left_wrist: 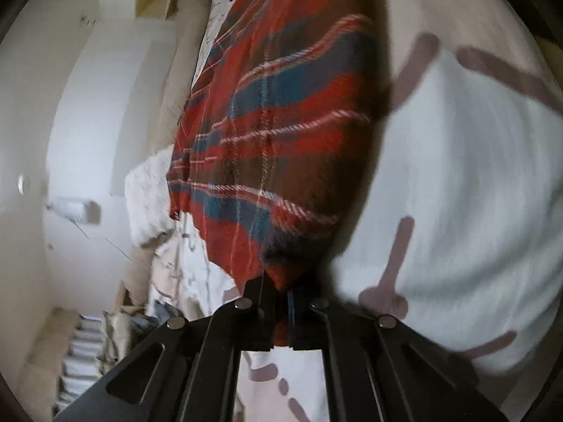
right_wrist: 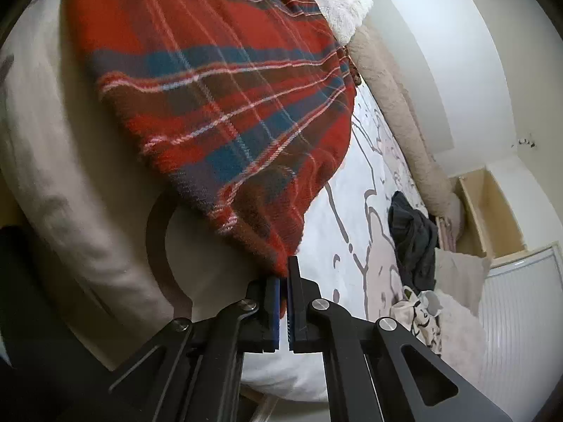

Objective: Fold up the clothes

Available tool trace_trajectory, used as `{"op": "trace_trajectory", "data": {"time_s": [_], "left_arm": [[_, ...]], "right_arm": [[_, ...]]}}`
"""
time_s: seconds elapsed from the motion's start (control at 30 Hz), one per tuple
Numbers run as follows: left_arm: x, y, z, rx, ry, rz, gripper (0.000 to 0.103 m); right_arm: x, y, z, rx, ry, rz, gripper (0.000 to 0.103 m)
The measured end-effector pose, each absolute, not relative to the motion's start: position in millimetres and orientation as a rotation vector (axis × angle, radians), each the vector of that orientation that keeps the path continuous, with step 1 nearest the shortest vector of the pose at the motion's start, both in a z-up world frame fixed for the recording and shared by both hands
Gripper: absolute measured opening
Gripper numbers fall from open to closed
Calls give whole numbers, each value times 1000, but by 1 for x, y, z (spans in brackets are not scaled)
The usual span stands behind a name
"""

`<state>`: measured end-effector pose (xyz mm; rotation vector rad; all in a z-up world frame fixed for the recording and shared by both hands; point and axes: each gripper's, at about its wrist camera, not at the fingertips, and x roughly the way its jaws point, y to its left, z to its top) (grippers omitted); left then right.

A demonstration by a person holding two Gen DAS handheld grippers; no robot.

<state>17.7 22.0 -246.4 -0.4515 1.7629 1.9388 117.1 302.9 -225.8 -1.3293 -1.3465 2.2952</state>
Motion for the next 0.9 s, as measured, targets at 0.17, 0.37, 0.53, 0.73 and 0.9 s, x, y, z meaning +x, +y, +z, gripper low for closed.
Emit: {"op": "trace_trajectory", "data": {"time_s": [0.17, 0.37, 0.53, 0.73, 0.9], "left_arm": [[12, 16, -233, -522, 1647, 2002, 5], [13, 12, -220, -567, 1517, 2056, 5], [4, 9, -202, -628, 1372, 2139, 5], [-5, -3, -177, -655, 1222, 2237, 5], [-3, -11, -178, -624, 1276, 2245, 5]], "right_arm": [[127, 316, -231, -1338, -1401, 2131, 87], [154, 297, -213, -1127, -1523, 2090, 82], [170, 218, -239, -975, -1784, 2210, 79], [148, 190, -279, -849, -1924, 2146, 71], [135, 202, -273, -833, -1851, 2108, 61]]}}
